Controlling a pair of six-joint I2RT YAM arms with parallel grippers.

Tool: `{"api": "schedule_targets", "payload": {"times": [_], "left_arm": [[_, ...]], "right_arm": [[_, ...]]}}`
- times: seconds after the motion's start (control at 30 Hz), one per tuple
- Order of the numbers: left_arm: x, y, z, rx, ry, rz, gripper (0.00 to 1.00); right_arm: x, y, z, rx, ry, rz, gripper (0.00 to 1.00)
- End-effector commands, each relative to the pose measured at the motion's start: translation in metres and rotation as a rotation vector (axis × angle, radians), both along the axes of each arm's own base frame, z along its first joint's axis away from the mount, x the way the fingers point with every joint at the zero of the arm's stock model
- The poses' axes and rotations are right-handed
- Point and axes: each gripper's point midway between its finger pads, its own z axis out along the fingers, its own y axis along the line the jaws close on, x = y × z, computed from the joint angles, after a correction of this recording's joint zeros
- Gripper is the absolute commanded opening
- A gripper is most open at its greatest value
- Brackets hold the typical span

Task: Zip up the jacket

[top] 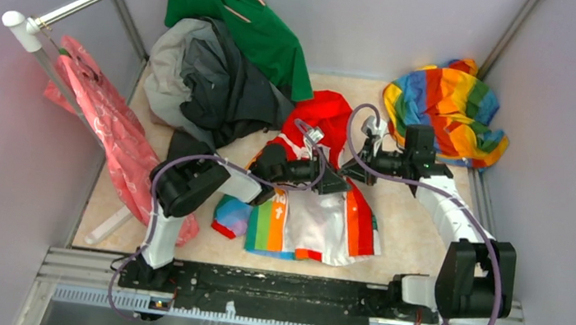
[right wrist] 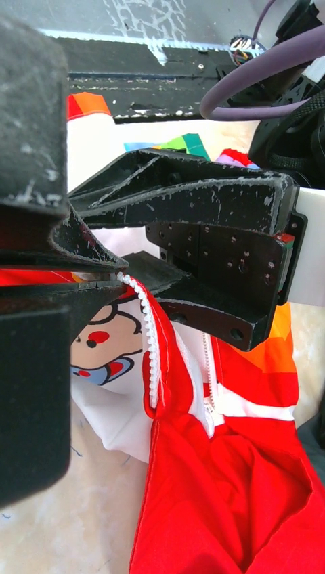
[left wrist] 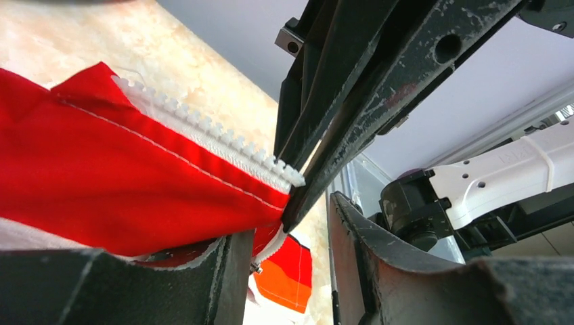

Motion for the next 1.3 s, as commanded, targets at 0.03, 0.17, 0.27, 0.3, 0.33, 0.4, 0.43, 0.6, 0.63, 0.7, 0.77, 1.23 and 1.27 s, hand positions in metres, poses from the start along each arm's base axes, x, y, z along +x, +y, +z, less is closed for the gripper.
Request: {"api": "schedule_targets", "payload": {"times": [0.03, 0.17, 0.27, 0.3, 0.33, 0.4, 0.43, 0.6, 0.63, 0.7, 0.77, 1.23, 1.27], "left_arm": [[0.006, -0.01, -0.008, 0.034, 0.009, 0.005, 0.41], [0.004, -0.011, -0.01, 0.037, 0.01, -0.016, 0.24], [0.003, -0.013, -0.01, 0.032, 0.012, -0.037, 0.09], [0.003, -0.013, -0.008, 0.026, 0.013, -0.04, 0.05], [0.003, -0.012, -0.007, 0.022, 0.013, -0.044, 0.01], [0.005, -0.012, -0.005, 0.014, 0.008, -0.045, 0.0], [0.005, -0.011, -0.004, 0.01, 0.006, -0.043, 0.0], [0.014, -0.01, 0.004, -0.013, -0.033, -0.023, 0.0], [0.017, -0.01, 0.006, -0.015, -0.047, -0.021, 0.0], [0.022, -0.013, 0.012, -0.024, -0.078, -0.022, 0.0], [0.028, -0.016, 0.02, -0.03, -0.109, -0.027, 0.0], [0.094, -0.038, 0.053, 0.018, -0.226, 0.013, 0.0], [0.097, -0.037, 0.054, 0.025, -0.225, 0.016, 0.0]], "right_arm": [[0.003, 0.008, 0.019, 0.025, -0.056, 0.056, 0.0], [0.003, 0.007, 0.019, 0.021, -0.057, 0.051, 0.02], [0.008, 0.006, 0.021, 0.009, -0.052, 0.026, 0.06], [0.01, 0.005, 0.022, 0.002, -0.05, 0.014, 0.11], [0.011, 0.004, 0.024, -0.006, -0.04, 0.001, 0.17], [0.016, -0.001, 0.031, -0.021, -0.049, -0.029, 0.28], [0.018, -0.005, 0.037, -0.021, -0.058, -0.045, 0.32], [0.022, -0.047, 0.076, 0.038, -0.134, -0.165, 0.47], [0.018, -0.051, 0.083, 0.055, -0.15, -0.169, 0.48], [0.005, -0.052, 0.091, 0.088, -0.18, -0.127, 0.51], [-0.017, -0.044, 0.09, 0.13, -0.2, -0.026, 0.52], [-0.065, -0.022, -0.002, 0.126, -0.177, 0.117, 0.59], [-0.053, -0.023, -0.007, 0.09, -0.168, 0.078, 0.56]]}}
